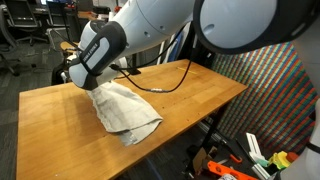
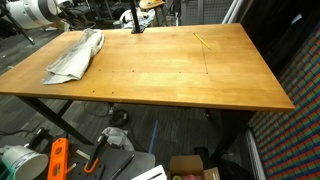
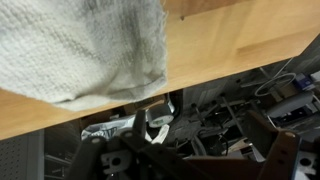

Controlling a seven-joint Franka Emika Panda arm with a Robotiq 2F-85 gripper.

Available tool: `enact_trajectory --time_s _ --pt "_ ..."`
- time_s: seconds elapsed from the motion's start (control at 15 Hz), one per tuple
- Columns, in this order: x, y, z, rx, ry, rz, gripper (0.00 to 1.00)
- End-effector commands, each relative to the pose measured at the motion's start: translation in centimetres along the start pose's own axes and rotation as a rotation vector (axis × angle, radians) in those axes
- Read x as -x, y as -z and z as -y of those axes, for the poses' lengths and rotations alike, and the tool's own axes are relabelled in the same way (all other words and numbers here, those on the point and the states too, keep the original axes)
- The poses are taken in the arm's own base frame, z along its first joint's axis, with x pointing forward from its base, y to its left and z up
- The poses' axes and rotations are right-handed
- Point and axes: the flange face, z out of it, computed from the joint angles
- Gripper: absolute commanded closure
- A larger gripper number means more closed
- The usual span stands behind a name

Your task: Fold the towel in half

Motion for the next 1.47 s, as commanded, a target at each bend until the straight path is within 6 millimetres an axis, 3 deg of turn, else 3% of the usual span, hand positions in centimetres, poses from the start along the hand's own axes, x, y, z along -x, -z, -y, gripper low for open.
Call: enact_trajectory --time_s 0.0,0.33,0.6,1.07,1.27,1.4 --pt "-1.3 0.2 1.0 0.050 0.008 -0.075 0.00" --pt "-0.4 1.1 -1.7 0.241 0.030 0.148 0.00" --pt "-1.2 2.5 -3.5 0.271 0.047 0.400 0.00" --pt "-2.2 5.3 -8.7 0.312 0.114 0.835 0.00" --pt "-1.6 5.0 -10.5 0.256 0.166 0.989 0.00" --pt "-1.5 4.3 -11.0 0.247 0.165 0.981 0.00"
